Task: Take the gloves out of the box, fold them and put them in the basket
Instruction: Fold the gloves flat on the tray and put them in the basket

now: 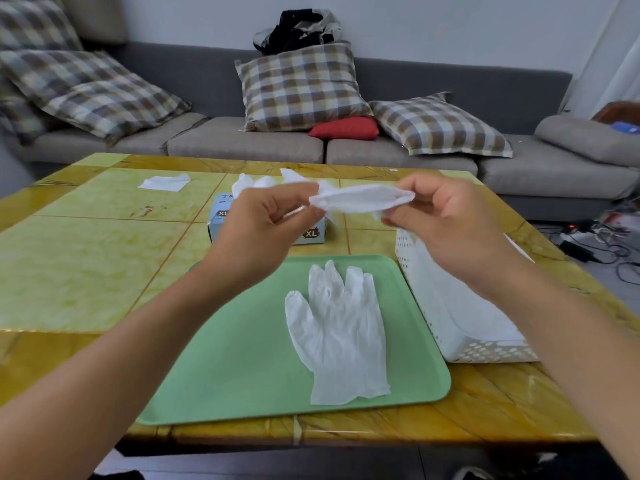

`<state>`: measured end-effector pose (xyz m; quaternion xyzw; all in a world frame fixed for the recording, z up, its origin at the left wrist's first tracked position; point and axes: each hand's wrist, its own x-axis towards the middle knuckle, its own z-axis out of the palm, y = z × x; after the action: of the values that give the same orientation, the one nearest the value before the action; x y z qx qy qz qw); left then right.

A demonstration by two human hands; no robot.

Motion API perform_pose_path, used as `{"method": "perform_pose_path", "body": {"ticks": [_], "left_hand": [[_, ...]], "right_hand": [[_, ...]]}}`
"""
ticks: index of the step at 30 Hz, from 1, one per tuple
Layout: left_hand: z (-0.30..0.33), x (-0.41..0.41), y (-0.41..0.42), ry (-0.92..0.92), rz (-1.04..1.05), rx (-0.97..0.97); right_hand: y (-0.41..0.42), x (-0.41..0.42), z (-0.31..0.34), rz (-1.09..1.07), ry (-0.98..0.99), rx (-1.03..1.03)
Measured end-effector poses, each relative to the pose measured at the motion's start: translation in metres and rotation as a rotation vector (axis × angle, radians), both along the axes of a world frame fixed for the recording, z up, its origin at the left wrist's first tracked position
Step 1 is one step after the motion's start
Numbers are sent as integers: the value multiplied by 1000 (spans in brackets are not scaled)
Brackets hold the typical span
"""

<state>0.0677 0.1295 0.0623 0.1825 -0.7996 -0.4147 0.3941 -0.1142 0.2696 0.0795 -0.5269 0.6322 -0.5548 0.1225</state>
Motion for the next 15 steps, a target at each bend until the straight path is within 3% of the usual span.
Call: {"method": "perform_pose_path", "body": {"ticks": [8, 11, 15], "left_hand": [[-67, 8, -15, -600, -192, -69], [-71, 8, -16, -635, -215, -161], [-59, 8, -10, -536, -220, -238]], "right_hand": [[-9, -9, -59, 189, 375, 665], [-8, -4, -61, 200, 513, 712], [-3, 3, -50, 184, 658, 719]]}}
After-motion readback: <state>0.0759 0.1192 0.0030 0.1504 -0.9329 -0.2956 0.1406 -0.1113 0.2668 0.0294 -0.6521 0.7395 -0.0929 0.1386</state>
